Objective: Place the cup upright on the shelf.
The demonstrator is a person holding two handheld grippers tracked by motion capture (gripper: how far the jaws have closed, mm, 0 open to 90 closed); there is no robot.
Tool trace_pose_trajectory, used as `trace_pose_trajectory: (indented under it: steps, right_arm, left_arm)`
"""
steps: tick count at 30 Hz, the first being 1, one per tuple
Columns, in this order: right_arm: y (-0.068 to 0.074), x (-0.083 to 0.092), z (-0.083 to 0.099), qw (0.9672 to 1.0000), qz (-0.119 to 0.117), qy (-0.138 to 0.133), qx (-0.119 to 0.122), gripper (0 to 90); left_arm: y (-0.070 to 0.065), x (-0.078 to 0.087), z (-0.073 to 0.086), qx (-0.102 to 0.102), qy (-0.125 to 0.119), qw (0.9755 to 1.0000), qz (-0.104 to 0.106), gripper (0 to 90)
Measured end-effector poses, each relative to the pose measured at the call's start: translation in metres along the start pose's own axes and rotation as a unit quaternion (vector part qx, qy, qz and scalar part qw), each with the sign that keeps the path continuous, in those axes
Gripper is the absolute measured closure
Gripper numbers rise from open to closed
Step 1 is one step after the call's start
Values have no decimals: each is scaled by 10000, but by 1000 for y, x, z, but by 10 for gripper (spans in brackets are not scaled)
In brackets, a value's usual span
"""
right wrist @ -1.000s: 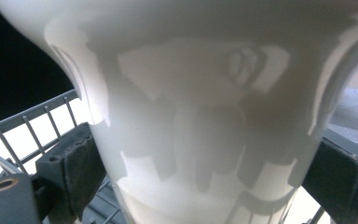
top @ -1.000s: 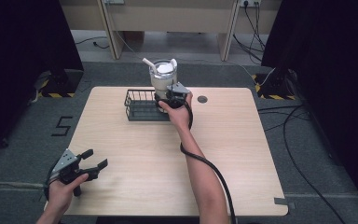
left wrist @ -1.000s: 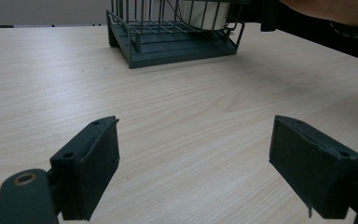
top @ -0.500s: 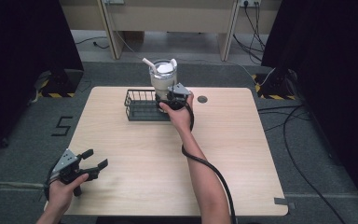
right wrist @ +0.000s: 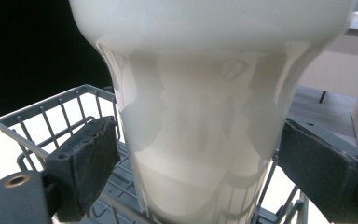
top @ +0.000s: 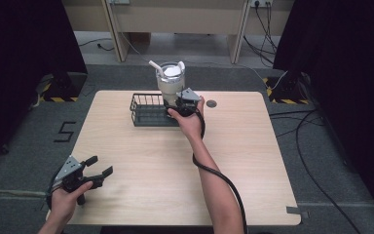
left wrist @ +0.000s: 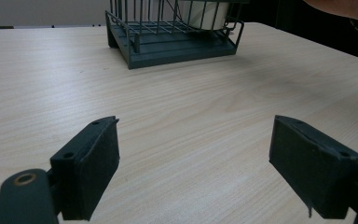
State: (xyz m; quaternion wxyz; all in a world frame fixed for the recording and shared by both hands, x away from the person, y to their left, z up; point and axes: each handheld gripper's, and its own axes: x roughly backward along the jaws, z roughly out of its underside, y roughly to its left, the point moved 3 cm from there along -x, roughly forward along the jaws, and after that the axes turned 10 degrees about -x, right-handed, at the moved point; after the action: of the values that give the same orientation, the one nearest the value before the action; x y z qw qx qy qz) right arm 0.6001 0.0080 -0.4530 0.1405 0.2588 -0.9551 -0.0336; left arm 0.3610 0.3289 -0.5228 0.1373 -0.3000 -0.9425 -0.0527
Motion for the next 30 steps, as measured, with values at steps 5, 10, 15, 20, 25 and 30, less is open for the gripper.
trace_pose_trajectory:
  steps: [5, 10, 15, 20, 25, 30]
  right_arm:
    - [0, 7, 1, 10000, -8, -15, -31, 142]
    - [0, 20, 1, 10000, -67, -42, 37, 143]
    - [-1, 38, 5, 9999, -44, -5, 111, 144]
    - [-4, 59, 7, 9999, -57, -3, 156, 146]
    - [-11, 80, 9, 9999, -27, 3, 169, 146]
    - [-19, 103, 16, 9999, 5, 53, 151, 146]
  left_arm:
    - [0, 0, 0, -2, 0, 10000, -1, 152]
    - [0, 0, 0, 5, -5, 10000, -9, 152]
    - [0, 1, 0, -2, -9, 10000, -17, 152]
    - [-1, 1, 0, -5, -5, 10000, -15, 152]
    - [0, 2, 0, -8, 2, 10000, -16, 152]
    - [0, 1, 0, -2, 5, 10000, -19, 152]
